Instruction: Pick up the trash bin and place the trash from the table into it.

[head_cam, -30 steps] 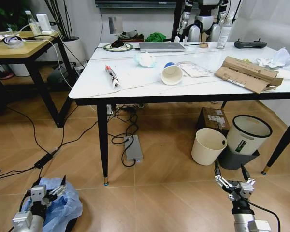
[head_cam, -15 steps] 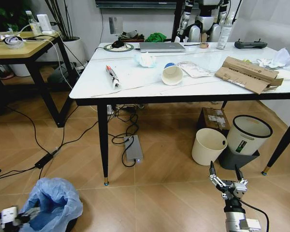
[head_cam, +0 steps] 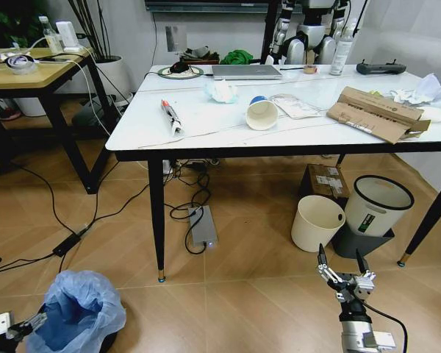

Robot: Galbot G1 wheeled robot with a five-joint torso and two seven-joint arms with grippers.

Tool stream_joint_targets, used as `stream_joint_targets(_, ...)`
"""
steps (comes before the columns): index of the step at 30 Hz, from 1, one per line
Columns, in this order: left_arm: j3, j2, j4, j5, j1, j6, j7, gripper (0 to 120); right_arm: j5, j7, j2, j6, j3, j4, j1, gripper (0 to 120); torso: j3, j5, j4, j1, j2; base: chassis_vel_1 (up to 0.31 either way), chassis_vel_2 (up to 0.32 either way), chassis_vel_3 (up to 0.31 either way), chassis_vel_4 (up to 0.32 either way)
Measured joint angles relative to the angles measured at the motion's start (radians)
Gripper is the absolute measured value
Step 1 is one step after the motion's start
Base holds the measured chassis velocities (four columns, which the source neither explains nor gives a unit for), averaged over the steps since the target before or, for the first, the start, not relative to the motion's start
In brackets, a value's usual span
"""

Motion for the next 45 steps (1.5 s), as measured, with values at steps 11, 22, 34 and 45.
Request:
stream_joint_targets(11, 0.015, 0.006, 0.031, -0.036, -0.019, 0.118, -0.016, 100, 0.000, 0.002, -0.001, -0.010, -0.001, -0.005, 0.010, 100, 0.001, 0.0004, 0.0002, 0.000, 0.001, 0.000, 0.000, 0.000, 0.000)
stream_joint_targets(22, 0.014, 0.004, 0.072, -0.002, -0.040, 0.106, -0.012, 86, -0.002, 0.003, -0.001, -0.010, -0.002, -0.010, 0.012, 100, 0.001, 0.0003, 0.0002, 0.001, 0.002, 0.000, 0.000, 0.000, 0.000)
stream_joint_targets(34, 0.021, -0.008, 0.094, 0.013, -0.050, 0.096, -0.005, 46, -0.006, 0.002, -0.001, -0.007, -0.001, 0.019, -0.001, 100, 0.002, 0.0002, 0.0002, 0.001, 0.003, 0.000, 0.000, 0.000, 0.000)
stream_joint_targets(45, 0.024, -0.012, 0.113, 0.022, -0.058, 0.093, 0.000, 8, -0.006, 0.002, -0.001, -0.007, 0.001, 0.035, -0.009, 100, 0.002, 0.0002, 0.0002, 0.001, 0.003, 0.000, 0.000, 0.000, 0.000)
